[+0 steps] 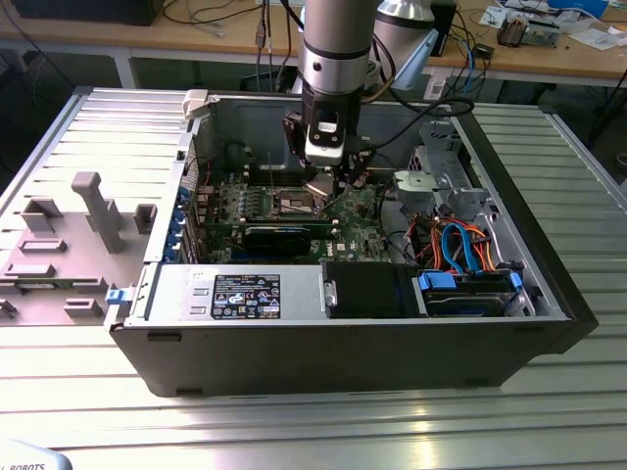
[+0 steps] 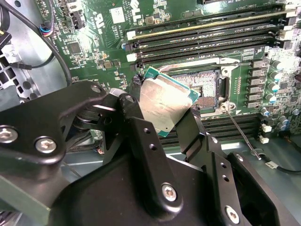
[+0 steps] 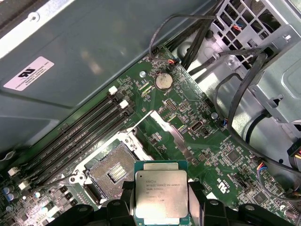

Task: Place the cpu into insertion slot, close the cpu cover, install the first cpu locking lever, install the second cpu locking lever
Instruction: 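Place the cpu into insertion slot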

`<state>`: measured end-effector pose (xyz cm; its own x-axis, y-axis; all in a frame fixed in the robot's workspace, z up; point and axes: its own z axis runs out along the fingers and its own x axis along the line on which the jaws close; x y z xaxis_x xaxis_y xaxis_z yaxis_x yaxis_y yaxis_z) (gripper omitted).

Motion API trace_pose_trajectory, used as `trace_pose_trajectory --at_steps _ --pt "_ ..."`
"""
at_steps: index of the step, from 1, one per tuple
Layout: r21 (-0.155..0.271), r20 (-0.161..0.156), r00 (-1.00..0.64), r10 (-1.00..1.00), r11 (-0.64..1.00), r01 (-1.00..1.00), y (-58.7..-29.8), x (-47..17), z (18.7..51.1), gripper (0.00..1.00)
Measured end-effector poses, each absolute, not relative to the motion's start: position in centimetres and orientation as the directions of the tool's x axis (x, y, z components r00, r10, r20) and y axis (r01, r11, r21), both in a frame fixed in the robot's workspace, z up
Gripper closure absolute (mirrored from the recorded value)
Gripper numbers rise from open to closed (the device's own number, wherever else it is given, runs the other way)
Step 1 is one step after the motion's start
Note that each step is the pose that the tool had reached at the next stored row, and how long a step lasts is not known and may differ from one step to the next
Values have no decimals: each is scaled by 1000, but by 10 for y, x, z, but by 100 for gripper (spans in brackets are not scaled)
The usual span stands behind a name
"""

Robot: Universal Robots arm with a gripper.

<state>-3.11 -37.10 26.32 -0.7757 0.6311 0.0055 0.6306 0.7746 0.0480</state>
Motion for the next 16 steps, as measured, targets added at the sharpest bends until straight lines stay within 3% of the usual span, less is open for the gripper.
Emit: trace_pose_trajectory --at_steps 16 --pt "48 5 -771 637 770 637 -371 -31 263 46"
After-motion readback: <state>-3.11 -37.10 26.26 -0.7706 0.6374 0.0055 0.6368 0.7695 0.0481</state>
